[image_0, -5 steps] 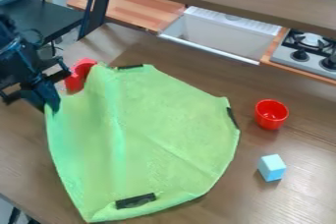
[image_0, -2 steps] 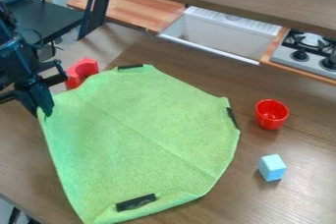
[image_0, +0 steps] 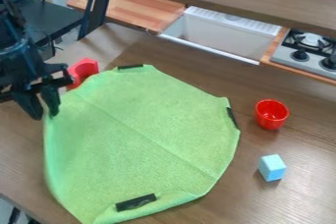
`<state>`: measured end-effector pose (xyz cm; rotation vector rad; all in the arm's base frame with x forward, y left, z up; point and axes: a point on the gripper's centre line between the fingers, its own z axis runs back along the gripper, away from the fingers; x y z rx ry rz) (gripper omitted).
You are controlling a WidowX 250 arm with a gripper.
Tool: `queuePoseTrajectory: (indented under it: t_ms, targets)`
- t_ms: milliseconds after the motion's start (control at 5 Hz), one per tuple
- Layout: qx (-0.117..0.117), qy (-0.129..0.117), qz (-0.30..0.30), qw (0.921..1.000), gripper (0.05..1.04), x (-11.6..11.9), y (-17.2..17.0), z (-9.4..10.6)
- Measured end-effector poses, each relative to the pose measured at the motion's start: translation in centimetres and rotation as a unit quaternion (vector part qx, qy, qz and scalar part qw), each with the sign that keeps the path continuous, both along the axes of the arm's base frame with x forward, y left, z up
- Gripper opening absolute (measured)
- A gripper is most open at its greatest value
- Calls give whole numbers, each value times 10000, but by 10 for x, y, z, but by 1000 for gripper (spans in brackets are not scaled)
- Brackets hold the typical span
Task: Unfold the cloth from top right to bottom left
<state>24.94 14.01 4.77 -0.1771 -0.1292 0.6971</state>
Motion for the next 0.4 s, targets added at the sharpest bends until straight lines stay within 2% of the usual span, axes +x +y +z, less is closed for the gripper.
queuePoseTrajectory:
  t_ms: [200, 400]
  targets:
    - [121, 6, -72, 9999, 815, 5, -5, 0]
    - [77, 122, -231, 9996, 1002, 10, -21, 5]
